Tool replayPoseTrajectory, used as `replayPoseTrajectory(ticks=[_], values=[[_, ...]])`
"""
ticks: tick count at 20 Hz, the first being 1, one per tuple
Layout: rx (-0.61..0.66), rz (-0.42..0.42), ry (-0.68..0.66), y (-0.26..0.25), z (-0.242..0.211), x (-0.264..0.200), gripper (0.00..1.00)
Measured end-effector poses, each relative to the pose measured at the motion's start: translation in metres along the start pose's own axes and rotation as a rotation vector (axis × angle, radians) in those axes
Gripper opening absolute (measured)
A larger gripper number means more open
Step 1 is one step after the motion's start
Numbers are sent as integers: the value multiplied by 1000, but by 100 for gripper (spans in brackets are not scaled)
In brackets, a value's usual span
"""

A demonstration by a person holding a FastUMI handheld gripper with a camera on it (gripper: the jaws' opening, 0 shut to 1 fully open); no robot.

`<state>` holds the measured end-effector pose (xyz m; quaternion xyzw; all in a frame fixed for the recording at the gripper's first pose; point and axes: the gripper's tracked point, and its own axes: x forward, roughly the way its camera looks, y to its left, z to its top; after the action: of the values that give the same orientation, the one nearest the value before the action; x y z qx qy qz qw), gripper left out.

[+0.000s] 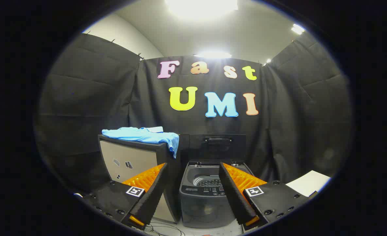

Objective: Put the clothes into the washing machine and then close the washing machine lid.

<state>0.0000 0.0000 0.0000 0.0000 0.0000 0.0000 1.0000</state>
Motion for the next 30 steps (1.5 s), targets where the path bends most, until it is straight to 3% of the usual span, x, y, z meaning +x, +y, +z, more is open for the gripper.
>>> replayPoseTrajectory(ticks=[19,30], values=[[24,-21,-21,13,13,-15,96],[1,35,-38,42,57,22,96]])
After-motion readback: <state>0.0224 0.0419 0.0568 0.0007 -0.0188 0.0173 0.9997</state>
